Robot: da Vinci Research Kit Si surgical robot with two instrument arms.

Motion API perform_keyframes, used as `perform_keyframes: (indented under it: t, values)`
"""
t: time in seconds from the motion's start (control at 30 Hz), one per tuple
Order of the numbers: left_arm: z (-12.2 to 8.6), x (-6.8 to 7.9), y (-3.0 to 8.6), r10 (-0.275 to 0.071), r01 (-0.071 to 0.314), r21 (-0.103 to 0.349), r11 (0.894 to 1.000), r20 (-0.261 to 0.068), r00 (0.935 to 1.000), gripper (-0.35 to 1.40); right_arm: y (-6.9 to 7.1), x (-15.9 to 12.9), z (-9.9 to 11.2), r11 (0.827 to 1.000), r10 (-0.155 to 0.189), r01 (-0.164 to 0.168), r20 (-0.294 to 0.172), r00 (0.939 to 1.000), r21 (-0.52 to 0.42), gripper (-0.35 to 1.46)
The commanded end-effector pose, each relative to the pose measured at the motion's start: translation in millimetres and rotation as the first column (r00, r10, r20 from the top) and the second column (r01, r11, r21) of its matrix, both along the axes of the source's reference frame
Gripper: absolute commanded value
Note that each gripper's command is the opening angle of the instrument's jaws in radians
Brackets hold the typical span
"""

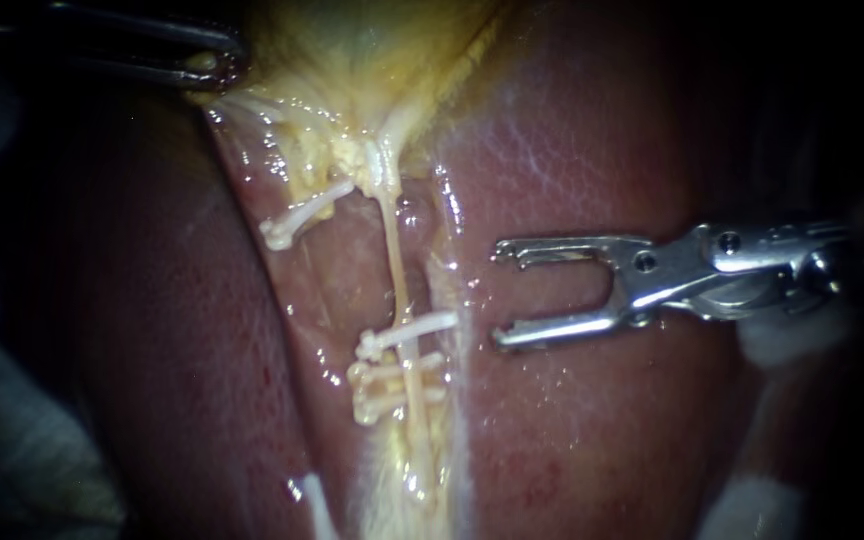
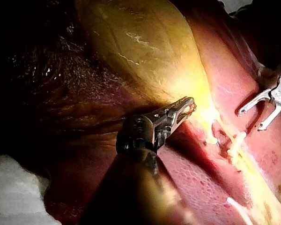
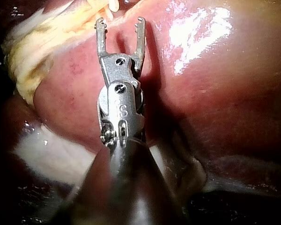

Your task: Going back first clip right tube

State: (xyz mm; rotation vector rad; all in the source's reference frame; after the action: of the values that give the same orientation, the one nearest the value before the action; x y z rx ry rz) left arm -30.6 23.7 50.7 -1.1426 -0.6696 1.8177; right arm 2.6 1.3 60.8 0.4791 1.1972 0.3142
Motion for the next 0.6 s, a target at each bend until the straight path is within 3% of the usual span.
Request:
perform_keyframes:
  t: [0.03,0.3,0.6]
  values:
    - [0.0,0.0,0.0,0.0,0.0,0.0,1.0,0.0,1.0,-0.35,0.0,-0.1,-0.2,1.0,-0.005,0.005,-0.002,1.0,-0.006,0.5]
    - [0.7,-0.3,-0.3,-0.001,0.001,-0.004,1.0,-0.002,1.0,-0.35,-0.7,-0.3,-1.1,0.999,-0.022,0.021,-0.004,0.9998,-0.038,0.5]
    - [4.5,-3.0,-1.2,0.001,-0.001,-0.018,1.0,-0.002,1.0,-0.35,-0.1,-1.4,-2.1,0.998,-0.036,0.035,-0.008,0.9993,-0.058,0.5]
